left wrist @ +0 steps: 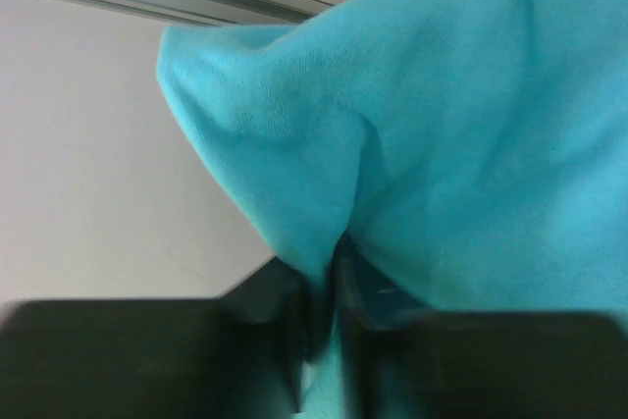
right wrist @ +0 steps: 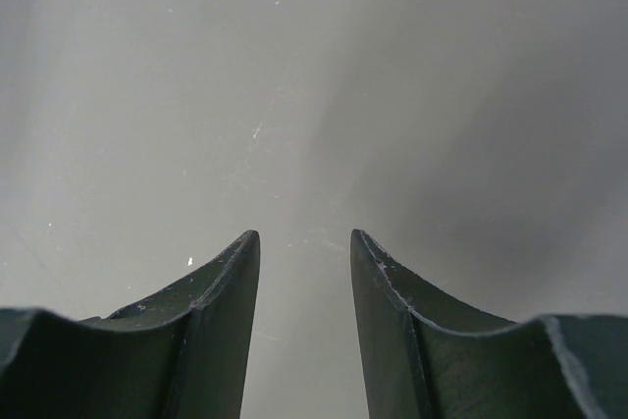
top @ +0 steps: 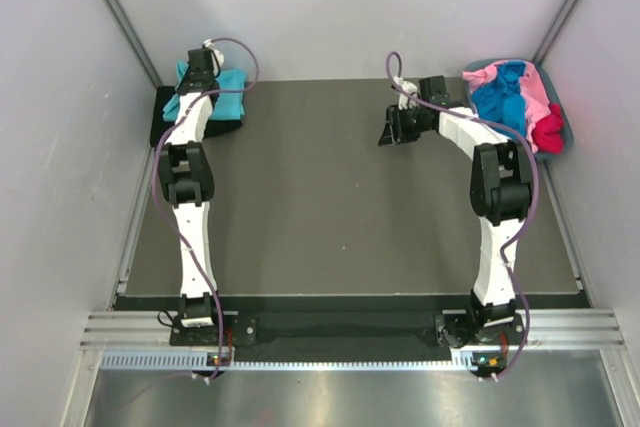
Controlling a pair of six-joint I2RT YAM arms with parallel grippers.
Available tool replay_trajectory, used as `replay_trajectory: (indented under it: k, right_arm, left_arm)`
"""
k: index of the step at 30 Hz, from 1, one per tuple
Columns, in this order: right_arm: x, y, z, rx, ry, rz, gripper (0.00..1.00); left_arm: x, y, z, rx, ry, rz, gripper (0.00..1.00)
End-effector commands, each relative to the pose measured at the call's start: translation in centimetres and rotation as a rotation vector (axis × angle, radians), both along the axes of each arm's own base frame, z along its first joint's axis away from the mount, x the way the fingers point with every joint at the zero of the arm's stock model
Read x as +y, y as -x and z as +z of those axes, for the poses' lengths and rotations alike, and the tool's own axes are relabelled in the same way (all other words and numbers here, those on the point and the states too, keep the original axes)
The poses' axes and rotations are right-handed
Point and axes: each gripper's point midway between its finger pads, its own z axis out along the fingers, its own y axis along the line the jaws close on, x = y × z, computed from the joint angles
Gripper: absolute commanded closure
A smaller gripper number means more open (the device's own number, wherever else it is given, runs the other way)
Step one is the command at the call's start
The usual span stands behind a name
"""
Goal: Fold and stack the t-shirts
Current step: Neatly place the folded tshirt to the corner
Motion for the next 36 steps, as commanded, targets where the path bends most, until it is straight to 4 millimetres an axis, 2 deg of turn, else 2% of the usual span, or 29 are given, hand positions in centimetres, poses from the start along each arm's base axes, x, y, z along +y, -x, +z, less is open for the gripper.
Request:
replay_trajectory:
  k: [1, 2, 3, 5, 6, 7, 8, 15, 16, 18, 19, 20, 21, 22, 23, 24, 25, 27, 28, 30, 31, 33, 34, 35, 36]
  right_arm:
    - [1.4, -1.3, 1.8, -0.078, -0.015, 0.031, 0.57]
    - [1.3, -1.2, 1.8, -0.077, -0.014, 0.031, 0.57]
    - [1.4, -1.1, 1.7, -0.074, -0.014, 0.034, 0.57]
    - [1.4, -1.0, 1.7, -0.072, -0.011, 0.036, 0.57]
    - [1.4, -0.9, 1.6, -0.069, -0.010, 0.037, 0.57]
    - [1.5, -0.8, 1.5, -0.067, -0.010, 0.040, 0.57]
    - [1.4, -0.7, 1.5, -0.066, -0.008, 0.042, 0.57]
    - [1.3, -0.6, 2.5, -0.101, 0.001, 0.049, 0.57]
    - [1.2, -0.9, 3.2, -0.122, 0.003, 0.051, 0.57]
    - [0.9, -1.5, 4.1, -0.153, 0.019, 0.037, 0.56]
    - [0.9, -2.1, 5.0, -0.182, 0.022, 0.030, 0.55]
    - [0.7, -2.4, 5.5, -0.198, 0.029, 0.022, 0.54]
    - [0.5, -2.8, 6.0, -0.216, 0.042, 0.006, 0.53]
    - [0.4, -3.2, 6.7, -0.233, 0.043, 0.001, 0.50]
    - [0.4, -3.4, 7.1, -0.242, 0.042, -0.004, 0.49]
    - [0.4, -3.4, 7.4, -0.245, 0.042, -0.007, 0.48]
    - [0.5, -3.4, 8.0, -0.255, 0.035, -0.011, 0.46]
    - [0.6, -3.3, 8.6, -0.259, 0.026, -0.015, 0.44]
    - [0.7, -3.1, 9.1, -0.266, 0.019, -0.017, 0.43]
    - [1.0, -2.7, 9.7, -0.278, 0.021, -0.008, 0.42]
    - [1.1, -2.6, 10.2, -0.291, 0.024, -0.006, 0.41]
    - [1.5, -2.1, 10.4, -0.294, 0.028, 0.001, 0.41]
    - [1.6, -2.0, 10.7, -0.300, 0.027, 0.003, 0.41]
    - [1.9, -1.7, 10.8, -0.302, 0.024, 0.011, 0.41]
    - [1.9, -1.5, 10.5, -0.296, 0.026, 0.012, 0.41]
  left_arm:
    - [2.3, -0.5, 4.8, -0.153, -0.049, 0.067, 0.74]
    - [2.3, -0.7, 4.9, -0.172, -0.046, 0.073, 0.49]
    - [2.3, -0.9, 5.5, -0.194, -0.049, 0.073, 0.38]
    - [2.3, -1.7, 6.6, -0.253, -0.068, 0.073, 0.23]
    - [2.0, -2.0, 7.0, -0.276, -0.070, 0.068, 0.10]
    - [1.7, -2.2, 7.4, -0.293, -0.067, 0.064, 0.03]
    - [1.0, -2.4, 7.8, -0.313, -0.053, 0.057, 0.01]
    - [-4.9, -2.9, 8.5, -0.338, 0.048, -0.003, 0.01]
    - [-8.4, -3.2, 8.3, -0.333, 0.079, -0.054, 0.01]
    - [-11.4, -2.8, 8.5, -0.344, 0.139, -0.123, 0.01]
    - [-14.4, -2.6, 8.5, -0.340, 0.157, -0.186, 0.01]
    - [-15.9, -1.2, 7.9, -0.304, 0.169, -0.230, 0.01]
    - [-17.9, -0.9, 7.9, -0.294, 0.190, -0.293, 0.01]
    - [-20.5, 0.1, 9.0, -0.295, 0.204, -0.342, 0.01]
    - [-21.8, 1.0, 7.7, -0.248, 0.220, -0.364, 0.01]
    - [-23.4, 1.5, 7.4, -0.220, 0.251, -0.406, 0.01]
    - [-25.1, 2.8, 6.9, -0.171, 0.305, -0.417, 0.01]
    - [-27.3, 4.1, 6.5, -0.124, 0.402, -0.453, 0.01]
    - [-29.4, 5.2, 6.6, -0.101, 0.515, -0.489, 0.01]
    - [-30.7, 7.5, 5.6, -0.003, 0.607, -0.503, 0.01]
    - [-31.9, 8.5, 6.2, 0.016, 0.664, -0.529, 0.01]
    - [-32.3, 9.7, 6.8, 0.043, 0.675, -0.535, 0.01]
    - [-32.6, 9.9, 8.2, 0.021, 0.681, -0.543, 0.02]
    - [-33.0, 9.5, 11.4, -0.038, 0.694, -0.573, 0.02]
    - [-33.4, 9.2, 13.5, -0.081, 0.700, -0.598, 0.03]
